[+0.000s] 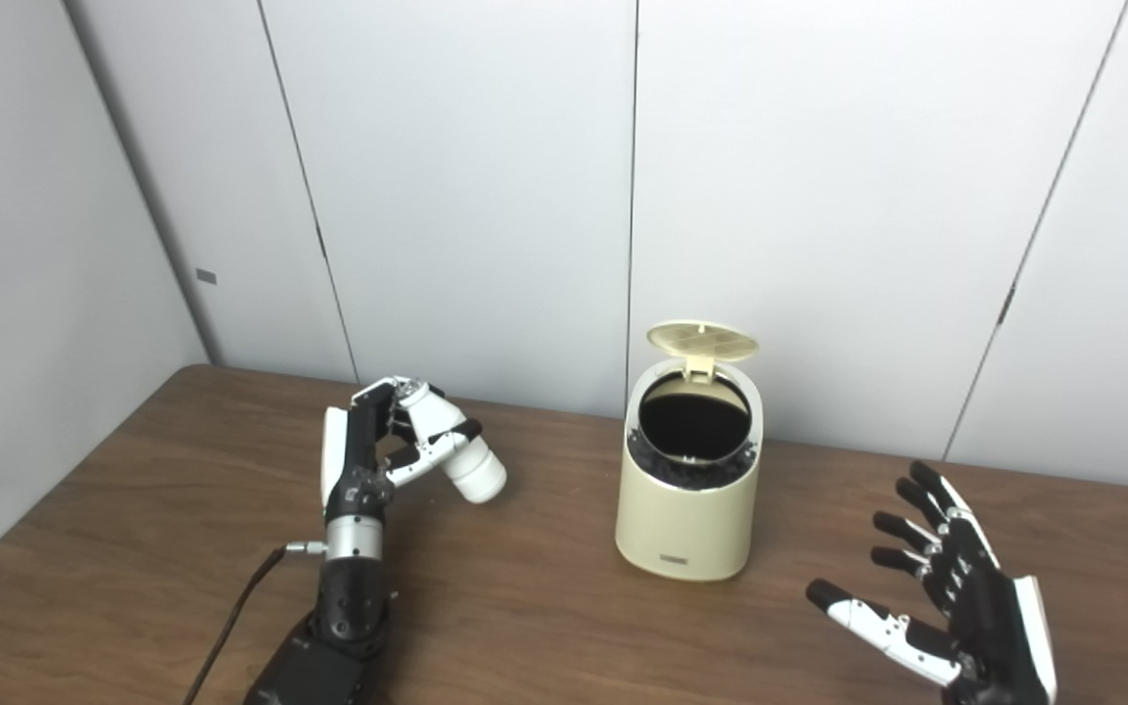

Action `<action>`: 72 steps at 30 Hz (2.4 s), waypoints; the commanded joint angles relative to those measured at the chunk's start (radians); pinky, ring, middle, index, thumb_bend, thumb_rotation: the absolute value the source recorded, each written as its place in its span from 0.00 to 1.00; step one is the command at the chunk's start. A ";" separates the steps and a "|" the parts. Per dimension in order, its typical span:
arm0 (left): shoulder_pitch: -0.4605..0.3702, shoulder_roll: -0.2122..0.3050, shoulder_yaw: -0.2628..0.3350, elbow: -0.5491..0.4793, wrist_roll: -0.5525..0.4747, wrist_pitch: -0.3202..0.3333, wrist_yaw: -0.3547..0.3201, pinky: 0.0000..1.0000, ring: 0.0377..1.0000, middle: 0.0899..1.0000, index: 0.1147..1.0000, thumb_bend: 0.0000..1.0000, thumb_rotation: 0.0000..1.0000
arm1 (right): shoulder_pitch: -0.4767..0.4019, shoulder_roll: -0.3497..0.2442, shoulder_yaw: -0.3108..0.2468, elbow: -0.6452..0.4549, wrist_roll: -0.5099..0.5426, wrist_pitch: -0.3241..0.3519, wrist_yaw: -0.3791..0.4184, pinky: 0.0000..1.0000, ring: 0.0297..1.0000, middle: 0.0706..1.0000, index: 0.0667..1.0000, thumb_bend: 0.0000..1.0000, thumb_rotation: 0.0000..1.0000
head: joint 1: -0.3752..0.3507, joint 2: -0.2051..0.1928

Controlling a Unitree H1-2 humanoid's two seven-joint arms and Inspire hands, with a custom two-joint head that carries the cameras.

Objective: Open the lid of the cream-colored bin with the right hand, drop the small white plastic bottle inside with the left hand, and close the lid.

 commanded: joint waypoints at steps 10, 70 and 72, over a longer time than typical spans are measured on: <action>0.049 0.006 -0.035 -0.092 -0.024 -0.029 -0.028 0.38 0.43 0.42 0.42 0.48 0.00 | -0.048 0.005 0.008 0.062 0.002 -0.103 -0.008 0.66 0.76 0.87 0.87 0.67 0.02 | -0.044 -0.018; -0.119 -0.178 -0.076 -0.370 0.014 -0.024 -0.138 0.36 0.43 0.43 0.43 0.48 0.00 | -0.089 0.054 0.021 0.206 -0.010 -0.243 -0.061 0.72 0.76 0.87 0.85 0.71 0.12 | -0.150 -0.047; -0.116 -0.179 -0.080 -0.360 0.013 -0.027 -0.130 0.36 0.43 0.43 0.43 0.48 0.00 | -0.089 0.057 0.020 0.205 -0.010 -0.243 -0.063 0.72 0.77 0.87 0.85 0.72 0.12 | -0.154 -0.048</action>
